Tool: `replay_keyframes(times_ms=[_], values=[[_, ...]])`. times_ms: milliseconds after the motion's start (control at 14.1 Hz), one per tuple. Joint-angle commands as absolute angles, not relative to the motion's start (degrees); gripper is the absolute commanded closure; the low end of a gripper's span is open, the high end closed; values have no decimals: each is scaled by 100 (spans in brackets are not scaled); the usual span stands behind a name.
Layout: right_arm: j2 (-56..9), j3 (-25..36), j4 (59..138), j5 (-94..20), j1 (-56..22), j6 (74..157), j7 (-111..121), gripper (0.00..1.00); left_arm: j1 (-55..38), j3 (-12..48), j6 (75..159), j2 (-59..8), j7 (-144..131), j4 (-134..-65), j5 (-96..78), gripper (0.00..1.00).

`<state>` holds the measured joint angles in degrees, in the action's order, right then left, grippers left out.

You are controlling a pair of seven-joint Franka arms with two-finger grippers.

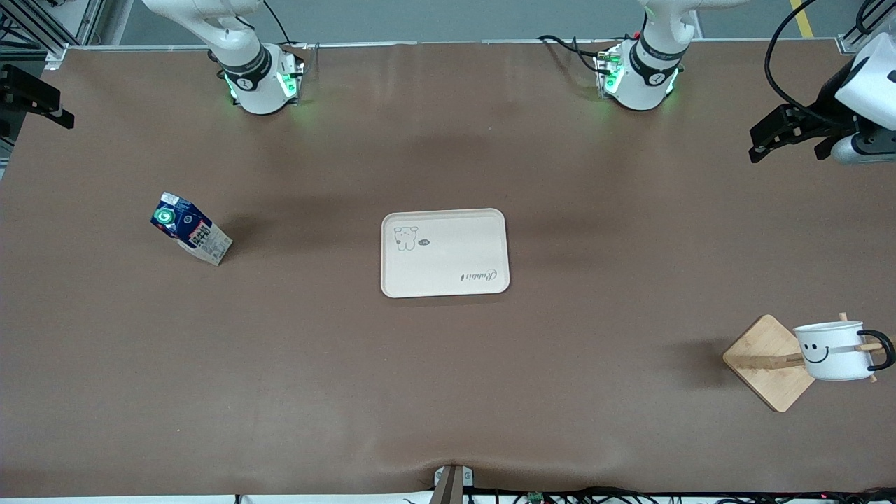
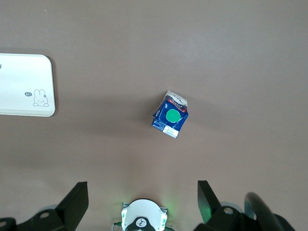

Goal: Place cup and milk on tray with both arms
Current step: 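Move the left gripper down toward the white mug on the stand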

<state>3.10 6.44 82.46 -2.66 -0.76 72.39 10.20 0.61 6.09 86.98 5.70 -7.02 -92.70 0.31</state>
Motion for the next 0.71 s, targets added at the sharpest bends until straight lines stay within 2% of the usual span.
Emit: replay_keyframes(times_ms=[0,355,640], values=[[439,554,8385,-237,26,7286,985,0,70,633,8561,466,-738,-9079,35,0],[404,562,8411,-202,97,7295,976,0,97,615,8683,133,-800,-8913,263,0],[352,554,8402,-202,105,7286,976,0,114,598,9498,105,-1281,-9446,562,0]])
